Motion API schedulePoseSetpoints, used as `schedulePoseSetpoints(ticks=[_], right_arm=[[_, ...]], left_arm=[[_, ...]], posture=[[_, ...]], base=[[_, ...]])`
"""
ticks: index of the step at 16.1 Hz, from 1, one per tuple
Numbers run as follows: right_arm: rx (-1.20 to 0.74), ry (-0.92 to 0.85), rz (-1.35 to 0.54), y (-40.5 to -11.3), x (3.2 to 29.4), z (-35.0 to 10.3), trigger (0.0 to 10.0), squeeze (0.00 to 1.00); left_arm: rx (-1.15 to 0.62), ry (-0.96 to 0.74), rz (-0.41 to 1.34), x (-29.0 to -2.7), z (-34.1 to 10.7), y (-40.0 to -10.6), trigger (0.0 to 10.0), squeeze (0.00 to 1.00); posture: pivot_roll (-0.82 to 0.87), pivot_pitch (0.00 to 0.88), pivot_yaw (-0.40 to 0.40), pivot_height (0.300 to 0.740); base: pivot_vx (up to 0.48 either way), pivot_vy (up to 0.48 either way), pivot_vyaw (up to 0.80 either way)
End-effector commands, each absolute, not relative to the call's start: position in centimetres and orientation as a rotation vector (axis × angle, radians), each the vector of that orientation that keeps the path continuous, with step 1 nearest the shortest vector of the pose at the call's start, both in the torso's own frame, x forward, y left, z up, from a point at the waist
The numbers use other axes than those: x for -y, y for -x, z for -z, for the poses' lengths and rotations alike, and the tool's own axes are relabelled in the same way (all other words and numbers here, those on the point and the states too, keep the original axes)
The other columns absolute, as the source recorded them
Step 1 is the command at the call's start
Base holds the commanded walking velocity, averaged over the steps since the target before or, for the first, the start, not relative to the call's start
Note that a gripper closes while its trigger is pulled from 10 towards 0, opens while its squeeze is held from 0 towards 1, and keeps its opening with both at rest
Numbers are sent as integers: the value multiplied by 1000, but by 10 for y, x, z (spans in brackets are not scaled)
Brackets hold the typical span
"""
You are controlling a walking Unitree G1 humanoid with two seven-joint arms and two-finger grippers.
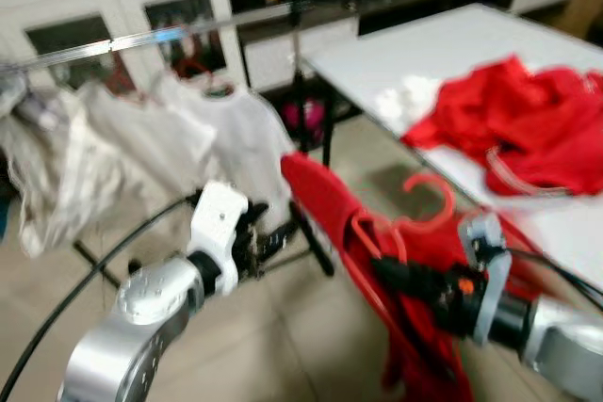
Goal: Hang hanger
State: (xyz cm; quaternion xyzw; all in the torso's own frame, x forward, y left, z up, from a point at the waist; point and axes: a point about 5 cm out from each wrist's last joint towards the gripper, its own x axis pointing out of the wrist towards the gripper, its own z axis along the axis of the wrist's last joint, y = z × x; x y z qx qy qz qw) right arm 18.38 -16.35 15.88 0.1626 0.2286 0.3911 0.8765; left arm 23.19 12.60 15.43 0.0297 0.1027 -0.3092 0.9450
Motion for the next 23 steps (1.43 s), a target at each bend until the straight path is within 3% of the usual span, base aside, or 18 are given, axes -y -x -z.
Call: schedulePoseSetpoints(ticks=[1, 7, 10, 13, 16, 17, 20, 22, 23], right_arm=[[-446, -329, -845, -184, 160, -164, 10000, 0], [-399, -265, -695, -212, 170, -159, 10000, 0], [-364, -117, -657, -233, 165, -153, 10000, 0], [-311, -129, -620, -251, 154, -153, 10000, 0], [-290, -162, -620, -259, 143, -154, 10000, 0], [-286, -154, -638, -260, 140, -156, 10000, 0], [-270, -140, -700, -261, 129, -166, 10000, 0], [-265, -84, -763, -257, 131, -171, 10000, 0], [-257, -72, -787, -256, 134, -174, 10000, 0]], left_arm=[[-224, -67, 610, -131, -152, -232, 10000, 0], [-226, -145, 508, -151, -153, -242, 10000, 0], [-243, -198, 459, -162, -151, -252, 10000, 0], [-226, -197, 492, -148, -151, -263, 10000, 0], [-234, -137, 511, -137, -146, -275, 10000, 0], [-239, -97, 519, -135, -146, -277, 10000, 1000], [-236, -145, 533, -134, -147, -287, 10000, 1000], [-172, -157, 515, -155, -157, -289, 10000, 965], [-134, -130, 520, -169, -167, -288, 10000, 1000]], posture=[[-55, 26, 60, 740], [-37, 26, 42, 740], [-35, 30, 31, 740], [-42, 32, 34, 740], [-55, 38, 32, 740], [-60, 39, 35, 740], [-70, 44, 37, 740], [-84, 43, 42, 740], [-84, 43, 42, 740]], base=[[0, 0, 800], [0, 0, 800], [0, 0, 800], [0, 0, 771], [0, 0, 0], [0, 0, 0], [0, 0, 0], [0, 0, 0], [0, 0, 0]])
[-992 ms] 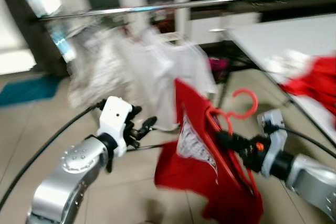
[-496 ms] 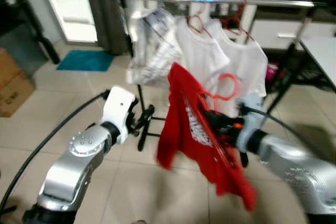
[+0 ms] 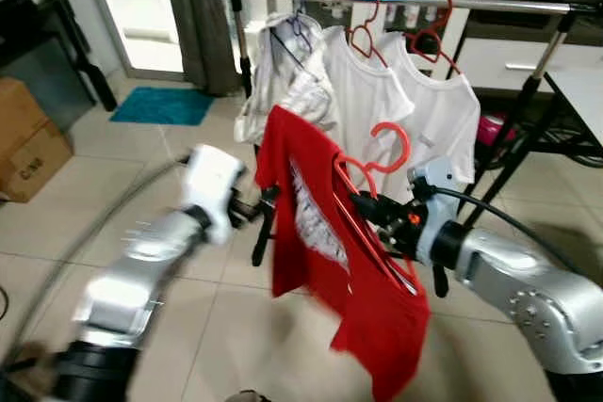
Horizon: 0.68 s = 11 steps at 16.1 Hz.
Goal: Hang hanger
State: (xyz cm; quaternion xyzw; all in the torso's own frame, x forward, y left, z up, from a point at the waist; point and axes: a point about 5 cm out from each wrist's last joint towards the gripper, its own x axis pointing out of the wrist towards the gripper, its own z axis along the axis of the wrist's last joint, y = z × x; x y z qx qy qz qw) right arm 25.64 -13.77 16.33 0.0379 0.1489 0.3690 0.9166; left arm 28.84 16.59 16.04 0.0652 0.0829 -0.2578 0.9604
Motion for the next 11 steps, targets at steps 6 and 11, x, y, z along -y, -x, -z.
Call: schedulePoseSetpoints(ticks=[6, 11], right_arm=[[-214, 67, -984, -260, 149, -190, 10000, 0], [-122, 108, -1183, -255, 150, -213, 10000, 0]], left_arm=[[-148, -255, 645, -253, -202, -284, 10000, 1000], [-222, -241, 796, -273, -200, -290, 10000, 0]], posture=[[-64, 38, 33, 740], [-64, 39, 35, 740]], base=[[0, 0, 0], [0, 0, 0]])
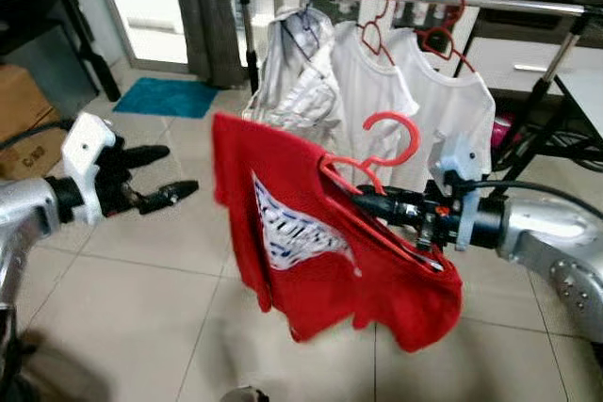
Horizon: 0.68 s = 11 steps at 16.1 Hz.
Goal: Hang hanger
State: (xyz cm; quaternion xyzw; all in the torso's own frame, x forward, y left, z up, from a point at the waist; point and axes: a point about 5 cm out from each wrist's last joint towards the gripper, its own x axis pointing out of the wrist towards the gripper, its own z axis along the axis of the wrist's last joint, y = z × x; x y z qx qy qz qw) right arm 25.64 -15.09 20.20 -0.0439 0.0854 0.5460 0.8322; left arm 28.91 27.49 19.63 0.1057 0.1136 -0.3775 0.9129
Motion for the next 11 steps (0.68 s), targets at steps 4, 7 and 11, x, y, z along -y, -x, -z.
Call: schedulePoseSetpoints(ticks=[4, 7, 11], right_arm=[[-113, 111, -1270, -248, 150, -215, 10000, 0], [-111, 107, -1293, -245, 149, -215, 10000, 0], [-109, 104, -1294, -245, 148, -213, 10000, 0]], left_arm=[[-223, -252, 913, -269, -208, -300, 10000, 0], [-198, -181, 999, -260, -208, -302, 10000, 0], [-194, -152, 1056, -255, -205, -301, 0, 0]], posture=[[-68, 44, 38, 740], [-72, 43, 45, 740], [-71, 40, 52, 740]], base=[[0, 0, 0], [0, 0, 0], [0, 0, 0]])
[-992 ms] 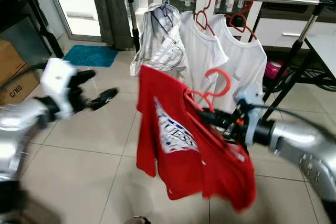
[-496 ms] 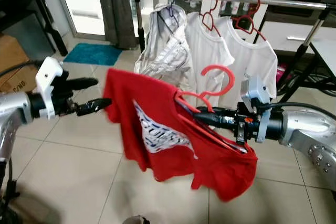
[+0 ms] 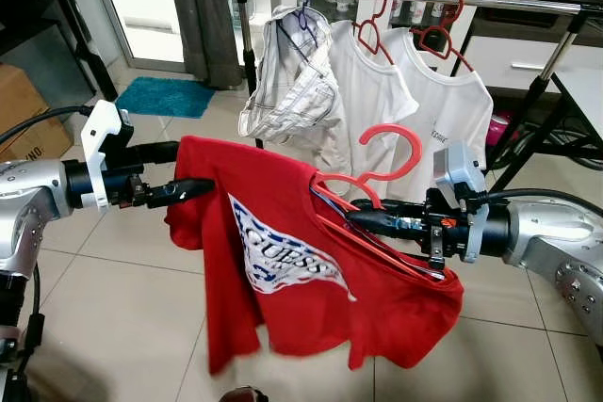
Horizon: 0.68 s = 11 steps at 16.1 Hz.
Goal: Hang hanger
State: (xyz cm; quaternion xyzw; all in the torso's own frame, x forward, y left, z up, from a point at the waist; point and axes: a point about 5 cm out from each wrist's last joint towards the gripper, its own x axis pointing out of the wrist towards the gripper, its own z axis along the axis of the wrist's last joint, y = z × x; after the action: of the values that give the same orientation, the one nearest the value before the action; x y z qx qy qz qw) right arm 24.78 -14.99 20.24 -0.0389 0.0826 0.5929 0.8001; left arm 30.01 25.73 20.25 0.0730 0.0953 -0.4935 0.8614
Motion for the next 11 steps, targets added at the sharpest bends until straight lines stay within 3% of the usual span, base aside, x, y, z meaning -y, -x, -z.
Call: schedulePoseSetpoints(ticks=[1, 11], right_arm=[[-109, 102, -1296, -245, 148, -213, 10000, 0], [-109, 86, -1295, -241, 145, -209, 10000, 0]], left_arm=[[-195, -147, 1062, -254, -204, -301, 0, 0], [-232, -96, 1027, -254, -193, -302, 0, 0]], posture=[[-71, 40, 52, 740], [-76, 26, 54, 740]], base=[[0, 0, 0], [0, 0, 0]])
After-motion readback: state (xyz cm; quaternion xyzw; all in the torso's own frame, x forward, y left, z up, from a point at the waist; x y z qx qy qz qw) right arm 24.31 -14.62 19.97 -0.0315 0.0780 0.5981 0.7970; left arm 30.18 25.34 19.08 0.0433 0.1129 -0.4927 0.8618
